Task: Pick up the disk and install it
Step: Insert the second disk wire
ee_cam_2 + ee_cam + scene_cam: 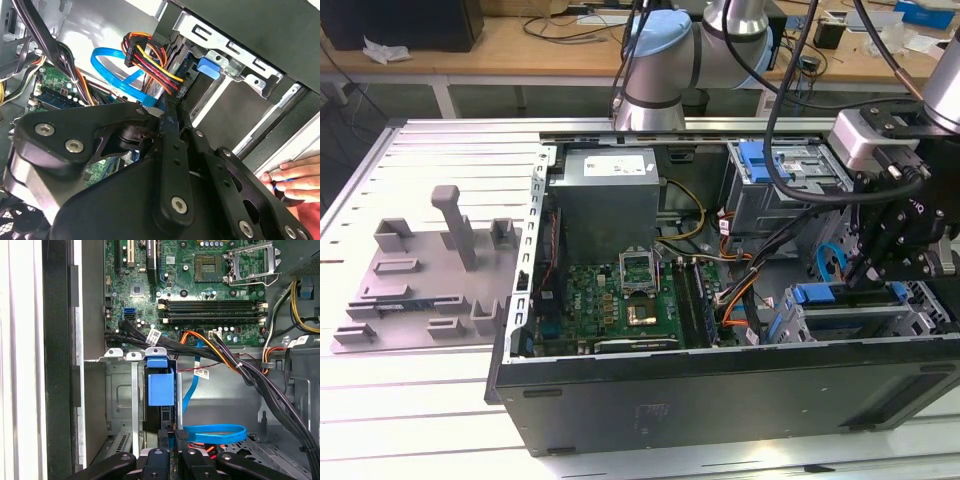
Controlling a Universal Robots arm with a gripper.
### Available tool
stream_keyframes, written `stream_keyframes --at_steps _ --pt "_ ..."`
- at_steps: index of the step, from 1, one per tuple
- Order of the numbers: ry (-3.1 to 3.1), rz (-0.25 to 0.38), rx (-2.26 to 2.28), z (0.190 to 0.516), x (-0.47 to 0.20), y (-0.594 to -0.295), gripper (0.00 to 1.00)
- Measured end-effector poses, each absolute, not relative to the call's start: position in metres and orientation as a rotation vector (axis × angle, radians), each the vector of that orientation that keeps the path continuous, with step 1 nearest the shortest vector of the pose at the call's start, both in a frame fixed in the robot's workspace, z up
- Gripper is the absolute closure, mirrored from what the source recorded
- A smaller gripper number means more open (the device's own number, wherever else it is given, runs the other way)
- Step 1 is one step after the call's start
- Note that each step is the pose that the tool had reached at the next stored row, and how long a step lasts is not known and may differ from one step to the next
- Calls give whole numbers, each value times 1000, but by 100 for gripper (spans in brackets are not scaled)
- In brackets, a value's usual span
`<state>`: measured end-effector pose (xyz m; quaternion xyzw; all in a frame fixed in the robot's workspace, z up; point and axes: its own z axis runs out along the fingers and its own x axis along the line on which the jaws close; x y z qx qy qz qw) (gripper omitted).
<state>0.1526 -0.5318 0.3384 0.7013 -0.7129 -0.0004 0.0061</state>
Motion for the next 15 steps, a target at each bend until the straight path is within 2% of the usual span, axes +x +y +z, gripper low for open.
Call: stream_keyframes --at_steps 2,3,10,12,15 --pt "-2231 -2 2195 341 153 -532 83" --pt "-2230 -1 2194 345 153 -532 70" --pt "-2227 8 2191 369 151 -532 70" --pt "-2224 17 2188 374 146 -531 72" --pt "-2221 31 2184 381 135 -530 89"
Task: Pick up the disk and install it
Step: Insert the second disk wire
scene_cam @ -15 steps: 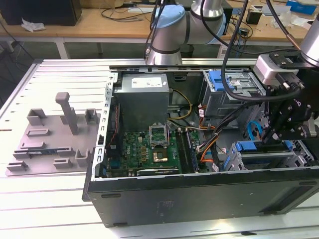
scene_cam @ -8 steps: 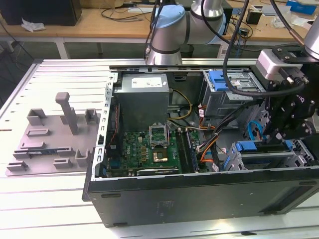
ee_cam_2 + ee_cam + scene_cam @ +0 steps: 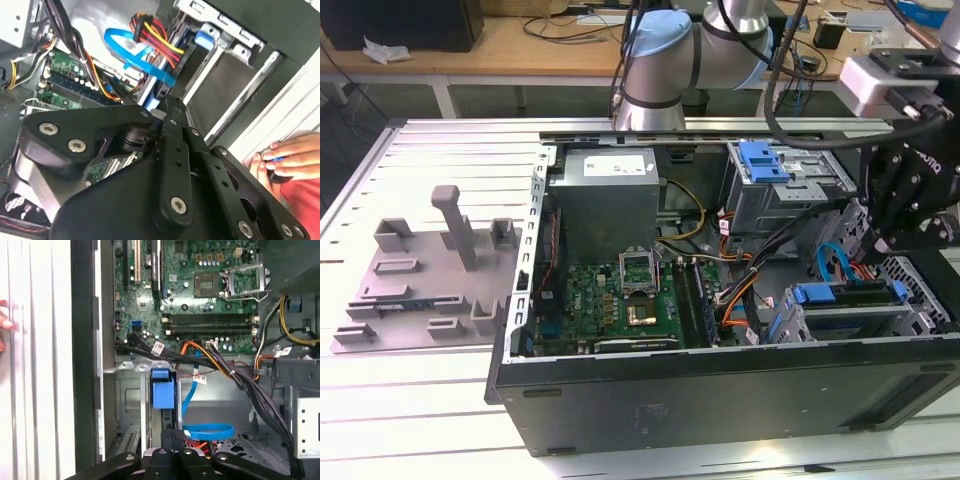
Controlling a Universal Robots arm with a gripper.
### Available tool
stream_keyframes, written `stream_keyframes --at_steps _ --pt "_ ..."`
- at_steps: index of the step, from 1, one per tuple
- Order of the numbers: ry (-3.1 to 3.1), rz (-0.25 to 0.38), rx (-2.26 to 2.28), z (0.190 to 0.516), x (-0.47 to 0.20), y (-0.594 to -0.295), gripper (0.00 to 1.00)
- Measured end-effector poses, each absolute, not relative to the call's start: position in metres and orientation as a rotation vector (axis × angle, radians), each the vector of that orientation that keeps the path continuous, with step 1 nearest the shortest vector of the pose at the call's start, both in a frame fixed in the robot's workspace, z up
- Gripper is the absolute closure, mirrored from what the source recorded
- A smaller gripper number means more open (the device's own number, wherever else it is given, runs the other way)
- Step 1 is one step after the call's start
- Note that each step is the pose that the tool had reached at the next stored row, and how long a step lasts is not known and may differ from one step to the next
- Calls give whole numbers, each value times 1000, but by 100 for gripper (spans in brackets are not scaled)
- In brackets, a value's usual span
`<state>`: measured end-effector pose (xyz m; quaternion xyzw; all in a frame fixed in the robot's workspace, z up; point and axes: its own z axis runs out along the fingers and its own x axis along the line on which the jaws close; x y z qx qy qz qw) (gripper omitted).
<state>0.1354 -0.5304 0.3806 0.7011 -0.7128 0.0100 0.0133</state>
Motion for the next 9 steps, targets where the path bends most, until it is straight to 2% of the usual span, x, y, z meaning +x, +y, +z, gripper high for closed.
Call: stream_keyframes --at_steps 9 --pt "-2217 34 2186 381 129 -530 89"
